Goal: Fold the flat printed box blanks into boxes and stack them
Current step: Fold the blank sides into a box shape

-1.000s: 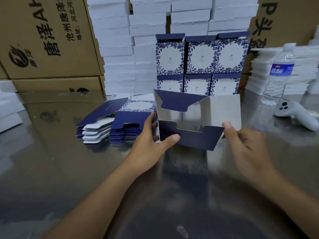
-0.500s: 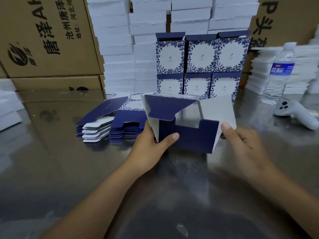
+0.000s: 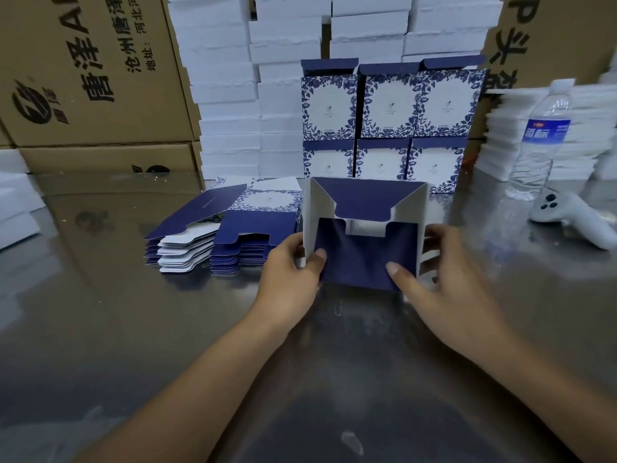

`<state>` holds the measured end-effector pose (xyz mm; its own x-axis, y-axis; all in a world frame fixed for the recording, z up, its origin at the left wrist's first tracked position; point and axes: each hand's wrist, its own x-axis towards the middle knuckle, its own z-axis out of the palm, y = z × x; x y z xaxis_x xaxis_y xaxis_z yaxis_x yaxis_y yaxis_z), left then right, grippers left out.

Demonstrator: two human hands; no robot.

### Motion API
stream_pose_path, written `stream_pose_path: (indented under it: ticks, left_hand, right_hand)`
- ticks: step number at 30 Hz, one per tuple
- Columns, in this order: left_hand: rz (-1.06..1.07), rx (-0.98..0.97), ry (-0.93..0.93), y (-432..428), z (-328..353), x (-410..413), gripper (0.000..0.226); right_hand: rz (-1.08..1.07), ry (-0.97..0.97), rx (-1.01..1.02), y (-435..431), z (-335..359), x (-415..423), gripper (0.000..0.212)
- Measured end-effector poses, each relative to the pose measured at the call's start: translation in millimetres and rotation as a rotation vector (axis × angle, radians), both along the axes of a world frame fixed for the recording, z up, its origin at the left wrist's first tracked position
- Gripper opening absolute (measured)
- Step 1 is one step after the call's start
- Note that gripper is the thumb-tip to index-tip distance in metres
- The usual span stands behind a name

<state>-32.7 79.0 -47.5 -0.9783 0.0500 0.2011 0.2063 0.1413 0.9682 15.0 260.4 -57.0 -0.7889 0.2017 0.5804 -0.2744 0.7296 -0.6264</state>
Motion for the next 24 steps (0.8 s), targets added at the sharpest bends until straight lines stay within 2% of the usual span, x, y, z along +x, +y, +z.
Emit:
stream_pose_path:
  ticks: [2, 5, 8, 10, 15, 17, 22, 24]
  left_hand:
    - [-0.006, 0.092, -0.080, 2, 0, 1, 0.016]
    - [0.008, 0.248, -0.238, 4, -1, 2, 0.034]
    - [0.022, 0.341, -0.333, 5, -2, 0, 0.036]
    - [0.017, 0.380, -0.379, 5, -2, -1, 0.037]
    - [-0.129, 0.430, -0.485, 8, 2, 3, 0.036]
    - [-0.184, 0.419, -0.518, 10, 2, 8, 0.044]
    - [-0.181, 0.321, -0.444, 10, 1, 10, 0.039]
    - [-0.164, 0.324, -0.411, 9, 4, 10, 0.045]
  right_hand:
    - [-0.058, -0.062, -0.031, -1, -1, 0, 0.042]
    - [-0.144, -0.223, -0.016, -3, 1, 0, 0.035]
    - [-0.156, -0.400, 0.005, -4, 5, -1, 0.057]
    - [-0.117, -0.461, -0.106, -4, 9, 0, 0.060]
    - [-0.087, -0.414, -0.331, -2, 9, -4, 0.050]
    - [-0.079, -0.384, -0.414, 0, 9, -5, 0.047]
    - [-0.029, -0.319, -0.580, -3, 8, -6, 0.042]
    - [0.007, -0.314, -0.657, -5, 9, -5, 0.042]
